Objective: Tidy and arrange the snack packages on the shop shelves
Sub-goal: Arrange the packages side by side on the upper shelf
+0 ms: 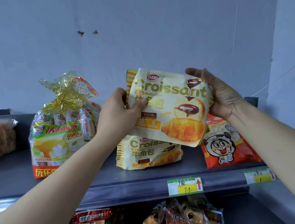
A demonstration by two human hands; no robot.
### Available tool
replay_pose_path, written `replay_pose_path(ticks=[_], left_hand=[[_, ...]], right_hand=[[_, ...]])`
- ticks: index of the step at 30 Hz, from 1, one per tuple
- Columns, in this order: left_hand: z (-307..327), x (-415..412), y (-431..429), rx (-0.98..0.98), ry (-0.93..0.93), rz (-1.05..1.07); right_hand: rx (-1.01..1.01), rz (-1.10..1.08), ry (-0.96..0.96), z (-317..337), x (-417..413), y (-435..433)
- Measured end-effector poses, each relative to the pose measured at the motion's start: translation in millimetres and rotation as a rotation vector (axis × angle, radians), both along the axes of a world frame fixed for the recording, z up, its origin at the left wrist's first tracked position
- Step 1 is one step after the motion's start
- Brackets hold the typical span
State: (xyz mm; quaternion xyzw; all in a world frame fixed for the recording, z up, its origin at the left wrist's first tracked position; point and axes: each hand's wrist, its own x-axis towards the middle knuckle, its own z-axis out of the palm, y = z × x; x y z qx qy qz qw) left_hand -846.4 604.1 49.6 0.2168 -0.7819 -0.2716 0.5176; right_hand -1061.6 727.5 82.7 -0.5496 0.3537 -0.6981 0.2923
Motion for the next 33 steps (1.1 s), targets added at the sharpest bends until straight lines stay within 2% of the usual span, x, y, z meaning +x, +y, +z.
replay_pose_path(ticks=[3,6,8,10,12,13,14,15,17,19,23,27,30,33], left_hand=[[0.5,-1.5,-4.1,0.065,0.062,-0.078],[0.9,1.7,-6.8,0.361,0.128,-0.42],[-0.1,1.6,-7.2,0.494,0.106,-0.544],[0.1,0.4,-11.4,0.566,0.169,-0.529],[1.5,3.4,-19.5,0.62,0.289,-0.474],[2.8,6.2,-24.0,0.644,0.36,-0.466],[4.6,10.2,-29.0,0.665,0.435,-0.472],[6.5,14.3,-33.1,0.675,0.503,-0.49],[9.9,21.9,-38.4,0.673,0.564,-0.54],[10.9,26.3,-38.0,0.647,0.514,-0.562],[-2.8,26.1,-30.1,0.595,0.371,-0.525],[-37.1,21.0,-31.2,0.609,0.239,-0.515],[-62.5,18.5,-37.8,0.651,0.197,-0.503],[-80.0,17.3,-42.2,0.632,0.106,-0.501]], right_hand=[[-0.026,-0.067,-0.024,5.9,2.5,-5.3],[-0.025,-0.093,-0.046,7.7,8.8,-12.3],[0.001,-0.097,-0.059,7.1,14.6,-18.8],[0.061,-0.172,-0.1,3.8,18.5,-26.6],[0.121,-0.274,-0.241,-6.6,15.7,-34.4],[0.147,-0.338,-0.23,-13.2,14.7,-36.9],[0.208,-0.406,-0.098,-20.0,15.2,-36.8],[0.281,-0.447,0.111,-27.5,13.5,-37.5],[0.457,-0.388,0.518,-39.5,17.7,-36.7],[0.555,-0.332,0.688,-45.3,23.1,-36.7],[0.415,-0.396,0.472,-43.0,22.7,-49.8],[0.337,-0.585,0.607,-46.9,15.9,-53.5],[0.315,-0.629,0.699,-48.6,13.1,-57.1],[0.305,-0.634,0.697,-48.8,1.8,-62.1]])
